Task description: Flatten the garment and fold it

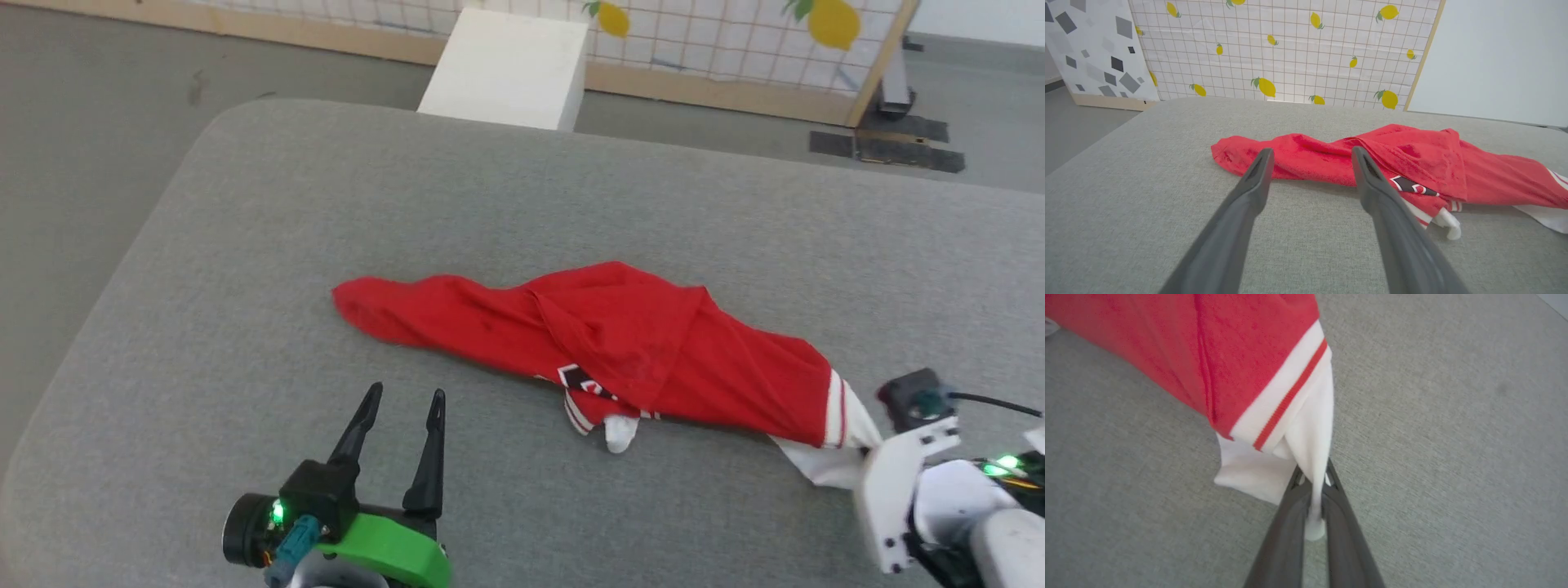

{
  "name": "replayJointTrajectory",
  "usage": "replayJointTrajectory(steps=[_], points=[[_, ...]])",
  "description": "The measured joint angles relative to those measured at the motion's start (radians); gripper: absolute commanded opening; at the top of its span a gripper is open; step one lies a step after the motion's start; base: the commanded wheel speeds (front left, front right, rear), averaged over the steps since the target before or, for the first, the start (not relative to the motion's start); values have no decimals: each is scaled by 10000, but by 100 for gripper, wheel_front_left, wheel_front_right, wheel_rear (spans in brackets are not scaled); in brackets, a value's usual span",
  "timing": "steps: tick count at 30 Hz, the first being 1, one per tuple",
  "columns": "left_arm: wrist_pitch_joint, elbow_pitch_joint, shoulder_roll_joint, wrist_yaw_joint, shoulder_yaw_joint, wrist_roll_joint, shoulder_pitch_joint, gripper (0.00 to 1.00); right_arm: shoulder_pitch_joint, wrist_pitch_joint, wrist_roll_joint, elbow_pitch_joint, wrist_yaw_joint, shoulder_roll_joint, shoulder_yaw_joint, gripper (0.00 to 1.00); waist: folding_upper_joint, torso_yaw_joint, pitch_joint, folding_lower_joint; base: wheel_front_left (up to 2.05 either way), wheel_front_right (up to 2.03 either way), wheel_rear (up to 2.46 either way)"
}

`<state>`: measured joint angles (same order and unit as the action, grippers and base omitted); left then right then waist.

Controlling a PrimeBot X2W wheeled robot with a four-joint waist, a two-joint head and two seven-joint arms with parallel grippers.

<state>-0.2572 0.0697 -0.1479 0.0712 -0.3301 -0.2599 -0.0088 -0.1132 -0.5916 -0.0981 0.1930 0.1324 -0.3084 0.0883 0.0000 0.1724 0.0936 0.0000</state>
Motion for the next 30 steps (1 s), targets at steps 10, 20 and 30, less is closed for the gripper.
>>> replayJointTrajectory(steps=[10,20,30], points=[[-6,272,203,-276,245,67,99,100,1697,-518,113,-1434,0,-926,-2395,0,0,-947,-580,0,0,0,0],[153,1147,267,-719,36,146,154,100,1844,2010,150,-1799,0,336,-2140,100,0,-1466,-822,0,0,0,0],[3469,2452,117,-922,-115,-73,-1463,100,2175,3317,73,-3241,0,1536,-1783,100,0,-1927,-391,0,0,0,0]])
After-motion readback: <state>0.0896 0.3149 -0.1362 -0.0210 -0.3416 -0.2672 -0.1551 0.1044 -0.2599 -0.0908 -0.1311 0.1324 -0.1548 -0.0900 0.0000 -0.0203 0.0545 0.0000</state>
